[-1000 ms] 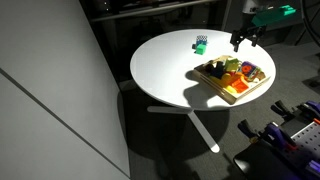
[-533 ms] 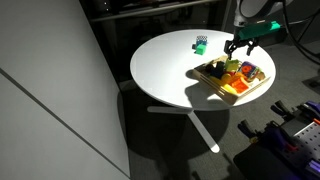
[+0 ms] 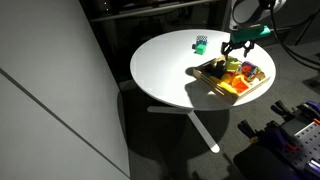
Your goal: Put the yellow cube on the table
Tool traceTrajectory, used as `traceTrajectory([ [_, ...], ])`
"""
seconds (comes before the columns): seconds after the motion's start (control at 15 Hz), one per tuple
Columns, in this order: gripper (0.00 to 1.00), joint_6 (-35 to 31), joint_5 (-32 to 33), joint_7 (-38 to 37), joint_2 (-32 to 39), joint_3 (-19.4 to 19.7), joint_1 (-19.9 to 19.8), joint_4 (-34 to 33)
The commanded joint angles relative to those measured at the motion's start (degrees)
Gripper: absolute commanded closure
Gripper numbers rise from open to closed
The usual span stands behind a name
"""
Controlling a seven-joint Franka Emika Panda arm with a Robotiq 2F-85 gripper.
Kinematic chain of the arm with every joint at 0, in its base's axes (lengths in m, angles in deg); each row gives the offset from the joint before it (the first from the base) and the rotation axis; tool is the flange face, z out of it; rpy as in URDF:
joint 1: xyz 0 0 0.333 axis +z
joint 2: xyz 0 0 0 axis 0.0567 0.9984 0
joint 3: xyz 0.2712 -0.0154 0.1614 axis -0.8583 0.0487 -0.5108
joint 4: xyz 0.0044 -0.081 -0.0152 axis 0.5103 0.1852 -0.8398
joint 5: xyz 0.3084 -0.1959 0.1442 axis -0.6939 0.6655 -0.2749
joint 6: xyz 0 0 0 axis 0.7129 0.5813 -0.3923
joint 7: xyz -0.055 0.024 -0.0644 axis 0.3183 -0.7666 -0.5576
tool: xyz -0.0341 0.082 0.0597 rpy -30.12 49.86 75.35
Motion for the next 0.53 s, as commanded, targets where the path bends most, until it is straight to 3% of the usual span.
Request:
traceTrajectory([
  [0.0, 0.00, -0.5, -0.3, -1.4, 2.6, 1.1, 1.2, -2.6],
  [0.27, 0.00, -0.2, -0.7, -1.1, 4.3, 1.2, 1.6, -3.6],
  [0.33, 0.08, -0.1, -0.6, -1.2, 4.8, 1.4, 1.7, -3.8],
  [0.4, 0.26, -0.1, -0.7, -1.2, 5.1, 1.4, 1.8, -4.0],
  [0.47, 0.34, -0.2, -0.5, -1.3, 5.5, 1.6, 1.9, -4.2],
])
